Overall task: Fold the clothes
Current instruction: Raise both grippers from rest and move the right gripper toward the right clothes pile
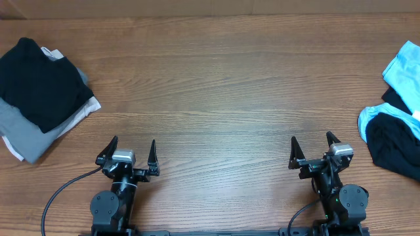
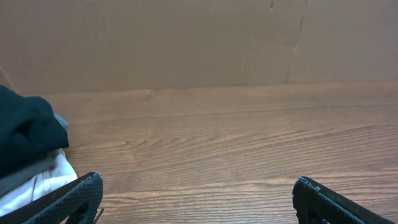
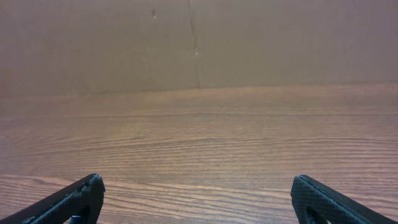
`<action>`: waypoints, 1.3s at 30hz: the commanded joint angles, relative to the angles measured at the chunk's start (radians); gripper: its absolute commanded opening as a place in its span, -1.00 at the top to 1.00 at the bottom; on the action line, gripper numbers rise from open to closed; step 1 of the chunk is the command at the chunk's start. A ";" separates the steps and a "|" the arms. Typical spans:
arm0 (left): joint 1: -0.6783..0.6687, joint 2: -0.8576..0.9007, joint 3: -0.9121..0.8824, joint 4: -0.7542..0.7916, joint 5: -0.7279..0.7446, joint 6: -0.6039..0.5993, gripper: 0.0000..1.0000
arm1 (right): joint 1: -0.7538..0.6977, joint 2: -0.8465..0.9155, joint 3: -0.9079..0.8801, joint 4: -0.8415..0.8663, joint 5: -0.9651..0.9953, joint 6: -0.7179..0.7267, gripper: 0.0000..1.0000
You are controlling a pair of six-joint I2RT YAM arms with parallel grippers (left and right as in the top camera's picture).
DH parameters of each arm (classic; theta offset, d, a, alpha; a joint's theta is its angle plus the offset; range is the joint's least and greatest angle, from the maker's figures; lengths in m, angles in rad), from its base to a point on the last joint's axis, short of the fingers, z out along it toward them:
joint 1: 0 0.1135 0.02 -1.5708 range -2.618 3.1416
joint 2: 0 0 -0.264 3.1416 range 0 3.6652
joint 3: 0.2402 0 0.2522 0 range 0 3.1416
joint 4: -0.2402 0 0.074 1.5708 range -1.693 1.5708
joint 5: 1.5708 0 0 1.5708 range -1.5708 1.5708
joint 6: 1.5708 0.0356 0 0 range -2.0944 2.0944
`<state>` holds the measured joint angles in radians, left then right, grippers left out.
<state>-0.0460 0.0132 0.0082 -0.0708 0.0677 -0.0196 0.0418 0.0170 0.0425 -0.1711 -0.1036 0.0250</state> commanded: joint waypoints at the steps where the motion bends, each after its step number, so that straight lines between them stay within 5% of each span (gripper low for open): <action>1: -0.008 -0.006 -0.003 -0.001 0.003 -0.003 -1.00 | 0.004 -0.003 0.005 0.007 0.005 -0.003 -1.00; 39: -0.007 -0.006 0.035 -0.016 0.003 -0.061 -1.00 | 0.003 0.008 0.051 0.000 0.043 0.116 -1.00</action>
<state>-0.0460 0.0132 0.0090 -0.0734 0.0677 -0.0284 0.0418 0.0170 0.0437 -0.1730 -0.0807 0.0967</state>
